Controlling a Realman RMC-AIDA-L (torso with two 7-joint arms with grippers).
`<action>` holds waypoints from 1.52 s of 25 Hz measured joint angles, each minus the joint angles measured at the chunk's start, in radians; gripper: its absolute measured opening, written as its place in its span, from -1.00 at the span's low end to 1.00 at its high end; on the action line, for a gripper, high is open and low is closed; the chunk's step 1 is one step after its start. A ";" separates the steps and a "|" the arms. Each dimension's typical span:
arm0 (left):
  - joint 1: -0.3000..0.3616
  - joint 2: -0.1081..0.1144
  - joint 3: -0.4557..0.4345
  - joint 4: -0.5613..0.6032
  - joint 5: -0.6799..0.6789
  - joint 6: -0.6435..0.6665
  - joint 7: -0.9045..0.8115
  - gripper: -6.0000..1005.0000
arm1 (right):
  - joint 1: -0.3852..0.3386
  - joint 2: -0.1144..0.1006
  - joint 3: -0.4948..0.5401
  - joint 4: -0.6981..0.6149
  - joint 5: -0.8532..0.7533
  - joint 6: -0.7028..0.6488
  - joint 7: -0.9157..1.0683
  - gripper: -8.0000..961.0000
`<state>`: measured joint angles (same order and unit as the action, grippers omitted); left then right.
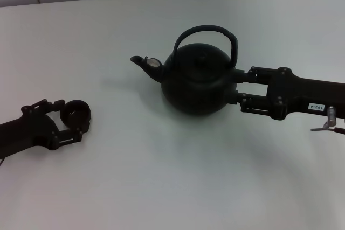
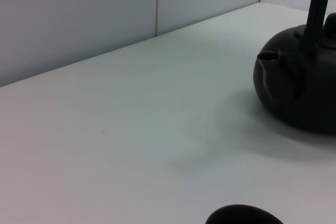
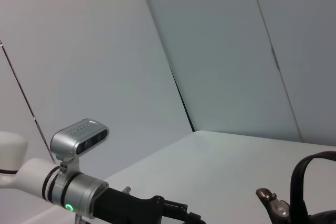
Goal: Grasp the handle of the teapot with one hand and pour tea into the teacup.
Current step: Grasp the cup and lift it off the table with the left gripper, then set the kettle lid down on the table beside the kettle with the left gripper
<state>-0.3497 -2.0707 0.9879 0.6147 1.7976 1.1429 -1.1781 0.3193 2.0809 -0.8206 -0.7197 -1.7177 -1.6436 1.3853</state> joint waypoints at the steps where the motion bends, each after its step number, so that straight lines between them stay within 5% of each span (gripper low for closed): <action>1: -0.002 0.000 0.000 -0.002 0.000 -0.002 0.000 0.73 | 0.000 0.000 0.000 0.000 0.000 0.000 0.000 0.30; 21: -0.027 0.000 0.024 0.001 -0.009 -0.017 -0.004 0.37 | 0.006 -0.001 0.001 0.002 0.006 0.005 0.000 0.30; 38: -0.088 -0.003 0.304 0.000 -0.207 -0.031 -0.003 0.37 | 0.002 -0.001 0.002 0.001 0.006 -0.002 0.000 0.30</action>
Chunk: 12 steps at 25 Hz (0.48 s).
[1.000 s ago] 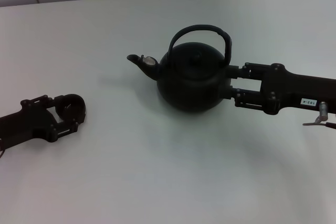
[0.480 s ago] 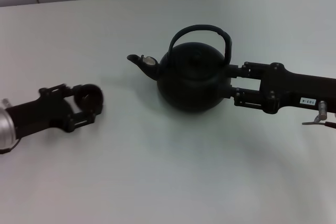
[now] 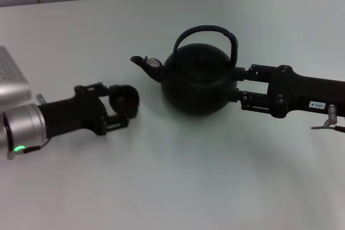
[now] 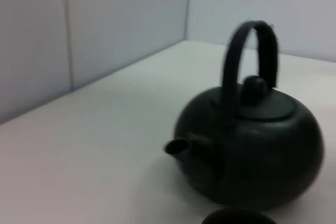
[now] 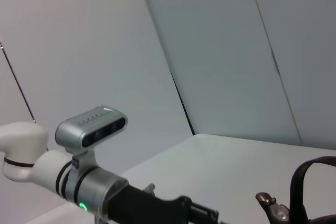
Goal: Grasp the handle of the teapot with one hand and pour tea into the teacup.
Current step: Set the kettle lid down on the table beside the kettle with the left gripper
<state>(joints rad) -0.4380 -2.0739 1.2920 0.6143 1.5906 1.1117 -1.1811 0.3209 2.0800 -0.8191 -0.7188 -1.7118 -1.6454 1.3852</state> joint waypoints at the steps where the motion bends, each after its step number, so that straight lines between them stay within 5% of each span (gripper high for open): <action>1: -0.001 0.000 0.013 0.000 -0.001 -0.005 0.000 0.37 | 0.000 0.000 0.000 0.000 0.000 0.000 0.000 0.30; 12: -0.001 -0.001 0.096 -0.003 -0.003 -0.087 -0.009 0.37 | 0.001 0.000 0.000 0.003 0.000 -0.002 0.000 0.30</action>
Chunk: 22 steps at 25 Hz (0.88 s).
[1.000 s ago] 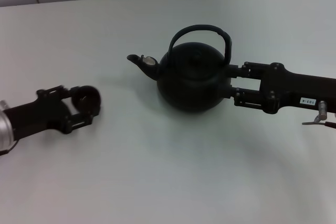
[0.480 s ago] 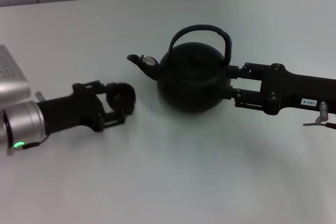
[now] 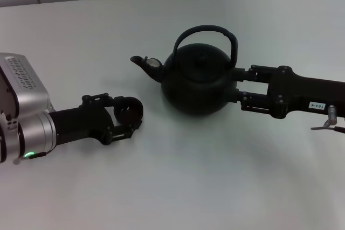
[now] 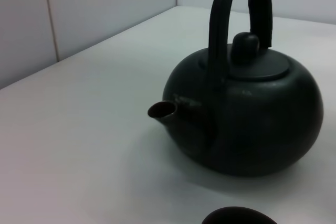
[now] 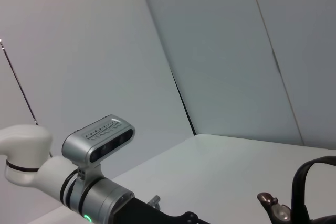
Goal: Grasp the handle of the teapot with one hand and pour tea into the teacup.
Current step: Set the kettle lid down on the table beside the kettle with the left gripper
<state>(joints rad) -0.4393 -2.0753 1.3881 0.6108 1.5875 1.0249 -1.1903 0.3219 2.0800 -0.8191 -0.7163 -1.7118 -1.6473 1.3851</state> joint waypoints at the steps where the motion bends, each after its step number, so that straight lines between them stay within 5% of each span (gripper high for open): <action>1: 0.000 0.000 0.000 0.000 0.000 -0.003 0.000 0.37 | 0.001 0.000 0.000 0.000 0.000 0.000 0.000 0.30; 22: -0.002 0.005 0.002 0.005 0.006 -0.013 -0.002 0.43 | 0.017 0.000 -0.004 0.001 0.000 0.008 0.014 0.30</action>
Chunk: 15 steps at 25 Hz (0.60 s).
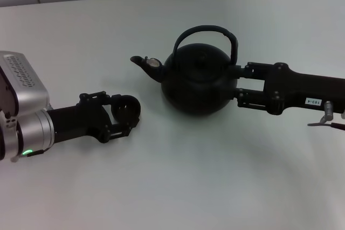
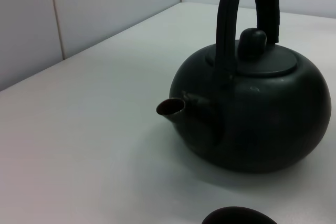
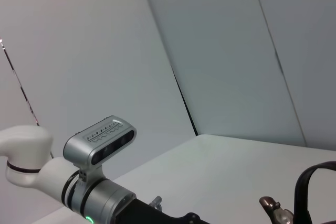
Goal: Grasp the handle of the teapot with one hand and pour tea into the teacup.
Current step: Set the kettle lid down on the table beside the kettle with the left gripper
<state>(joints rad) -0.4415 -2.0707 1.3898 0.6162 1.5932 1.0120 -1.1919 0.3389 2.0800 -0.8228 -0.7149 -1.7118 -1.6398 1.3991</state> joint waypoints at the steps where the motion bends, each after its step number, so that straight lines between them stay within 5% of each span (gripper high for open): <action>1: 0.000 0.000 0.000 0.002 0.001 0.000 0.000 0.43 | 0.000 0.000 0.001 0.000 0.000 0.000 0.000 0.30; 15: 0.018 0.001 0.008 0.046 -0.003 0.011 0.003 0.73 | -0.007 0.000 0.004 -0.005 0.000 -0.001 0.000 0.30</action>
<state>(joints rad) -0.4239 -2.0699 1.3974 0.6624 1.5902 1.0232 -1.1887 0.3324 2.0800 -0.8191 -0.7195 -1.7118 -1.6406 1.3991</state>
